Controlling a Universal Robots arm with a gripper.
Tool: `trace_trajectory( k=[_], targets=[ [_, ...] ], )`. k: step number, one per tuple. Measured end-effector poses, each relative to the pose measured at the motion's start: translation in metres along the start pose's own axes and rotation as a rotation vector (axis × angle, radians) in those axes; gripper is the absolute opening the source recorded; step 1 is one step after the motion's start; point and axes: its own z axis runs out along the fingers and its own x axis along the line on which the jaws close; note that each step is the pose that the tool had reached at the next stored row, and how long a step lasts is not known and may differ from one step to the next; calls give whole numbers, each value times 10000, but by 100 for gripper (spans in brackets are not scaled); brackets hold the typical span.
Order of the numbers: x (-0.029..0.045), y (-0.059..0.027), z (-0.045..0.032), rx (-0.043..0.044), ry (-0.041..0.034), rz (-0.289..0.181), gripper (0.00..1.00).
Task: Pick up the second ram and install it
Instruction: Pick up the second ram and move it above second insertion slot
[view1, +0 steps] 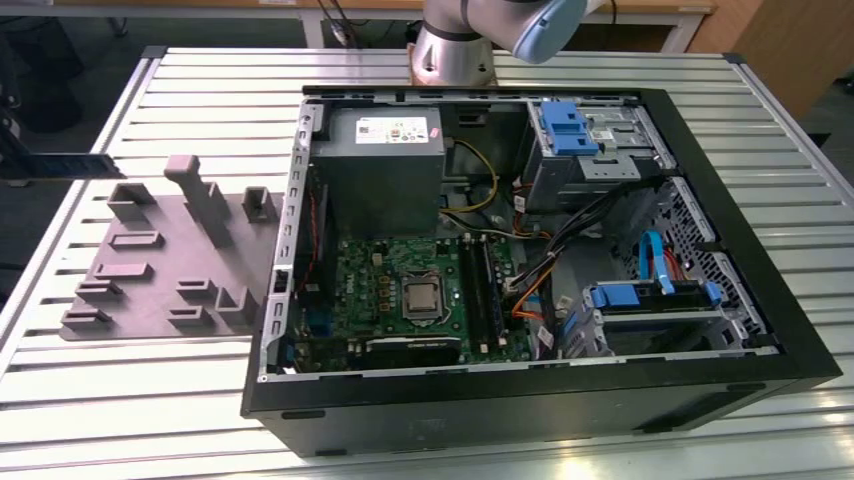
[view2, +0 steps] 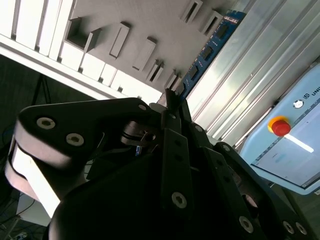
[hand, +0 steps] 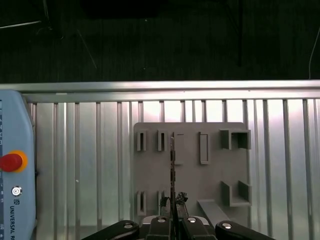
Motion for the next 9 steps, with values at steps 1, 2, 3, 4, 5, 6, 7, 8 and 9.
trace_trajectory(
  k=[1, 2, 3, 4, 5, 6, 7, 8, 9],
  targets=[
    [0, 0, -8, -1, 0, 0, 14],
    [0, 0, -18, -1, 1, -1, 14],
    [-1, 1, -25, 0, 0, 0, 14],
    [-1, 1, -31, 1, -1, 0, 14],
    [-1, 1, -36, 0, -1, -1, 14],
    [-1, 1, -46, -1, 1, 0, 14],
    [-2, 1, -56, -1, 1, 0, 14],
    [-2, 2, -66, -1, 0, 0, 14],
    [-2, 2, -74, 0, 0, 0, 14]
  ],
)
